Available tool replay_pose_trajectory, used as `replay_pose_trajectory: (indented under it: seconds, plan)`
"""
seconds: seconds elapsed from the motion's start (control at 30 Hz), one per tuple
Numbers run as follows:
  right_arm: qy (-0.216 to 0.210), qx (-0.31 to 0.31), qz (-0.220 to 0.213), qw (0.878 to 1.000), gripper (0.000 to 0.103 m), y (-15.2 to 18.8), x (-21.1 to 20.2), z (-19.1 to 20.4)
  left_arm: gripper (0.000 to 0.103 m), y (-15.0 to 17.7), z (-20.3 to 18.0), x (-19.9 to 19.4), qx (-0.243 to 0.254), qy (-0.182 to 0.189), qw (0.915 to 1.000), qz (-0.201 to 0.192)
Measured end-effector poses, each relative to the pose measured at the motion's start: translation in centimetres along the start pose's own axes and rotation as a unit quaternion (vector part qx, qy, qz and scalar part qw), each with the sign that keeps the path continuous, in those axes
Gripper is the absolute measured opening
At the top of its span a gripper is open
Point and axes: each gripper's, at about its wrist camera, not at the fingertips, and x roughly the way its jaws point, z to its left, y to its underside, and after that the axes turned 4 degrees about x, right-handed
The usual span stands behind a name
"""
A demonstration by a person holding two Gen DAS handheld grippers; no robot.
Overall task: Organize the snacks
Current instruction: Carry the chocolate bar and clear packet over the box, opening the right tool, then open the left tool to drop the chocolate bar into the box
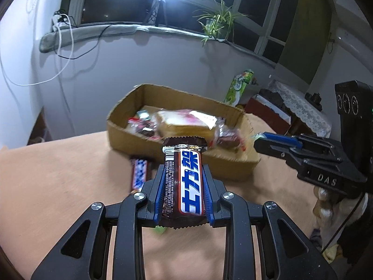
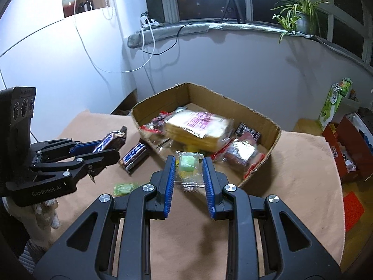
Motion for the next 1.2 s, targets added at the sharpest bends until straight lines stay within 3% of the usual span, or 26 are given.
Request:
replay_pose_trajectory:
  seconds: [0.5, 1.03, 1.2]
  plan:
    - [0.005, 0.024, 0.009, 1.000, 0.025, -1.0, 3.1, -3.6, 0.027, -3.0, -2.0, 4.6, 0.006, 0.004, 0.9999, 0.008]
    - [0.008, 0.015, 0.016, 1.000, 0.025, -0.7, 4.3, -4.0, 0.027, -3.7, -2.8, 6.7, 0.018, -0.004, 0.9995, 0.024]
    - [0.013, 0.018, 0.015, 1.000, 0.033, -0.6, 4.3, -4.0, 0.029, -4.0, -2.8, 6.2, 0.019, -0.013, 0.9996, 0.015]
